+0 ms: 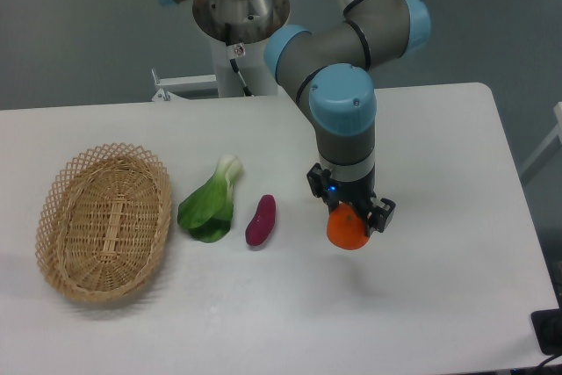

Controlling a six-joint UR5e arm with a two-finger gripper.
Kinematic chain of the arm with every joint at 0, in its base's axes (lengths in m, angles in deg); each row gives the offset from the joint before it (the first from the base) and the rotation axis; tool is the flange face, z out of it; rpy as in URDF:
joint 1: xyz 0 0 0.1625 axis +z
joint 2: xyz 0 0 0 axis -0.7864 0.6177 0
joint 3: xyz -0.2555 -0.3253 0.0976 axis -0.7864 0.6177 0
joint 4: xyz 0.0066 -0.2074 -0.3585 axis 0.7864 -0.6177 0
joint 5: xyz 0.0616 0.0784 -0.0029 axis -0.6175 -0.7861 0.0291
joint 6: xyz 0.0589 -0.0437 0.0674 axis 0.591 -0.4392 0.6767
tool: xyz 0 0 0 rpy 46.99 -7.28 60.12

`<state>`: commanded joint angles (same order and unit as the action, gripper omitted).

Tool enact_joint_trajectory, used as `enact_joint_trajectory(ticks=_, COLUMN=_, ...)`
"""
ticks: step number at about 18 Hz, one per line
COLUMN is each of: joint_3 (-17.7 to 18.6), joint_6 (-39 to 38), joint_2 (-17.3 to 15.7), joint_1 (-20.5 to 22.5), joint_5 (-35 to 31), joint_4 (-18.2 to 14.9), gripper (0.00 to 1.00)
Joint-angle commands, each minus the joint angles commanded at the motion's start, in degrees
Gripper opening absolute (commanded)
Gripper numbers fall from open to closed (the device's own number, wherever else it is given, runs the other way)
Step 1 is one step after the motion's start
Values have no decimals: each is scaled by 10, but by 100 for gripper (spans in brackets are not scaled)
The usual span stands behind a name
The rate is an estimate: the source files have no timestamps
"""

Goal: Place the orange in the basket
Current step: 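Hold the orange in the gripper above the table, then carry the held orange past the bok choy toward the wicker basket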

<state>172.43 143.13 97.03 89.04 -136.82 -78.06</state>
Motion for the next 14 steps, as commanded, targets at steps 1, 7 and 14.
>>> enact_joint_trajectory(ticks=1, joint_3=0, joint_6=0, joint_2=0, joint_1=0, joint_5=0, joint_4=-1, gripper=69)
enact_joint_trajectory(ticks=7, joint_3=-8, joint_6=-1, joint_2=1, joint_1=-2, joint_5=-1, joint_4=-6, gripper=69)
enact_joint_trajectory(ticks=14, joint_3=4, joint_6=-46, joint_2=-4, joint_1=-33, joint_5=10, joint_4=-6, gripper=69)
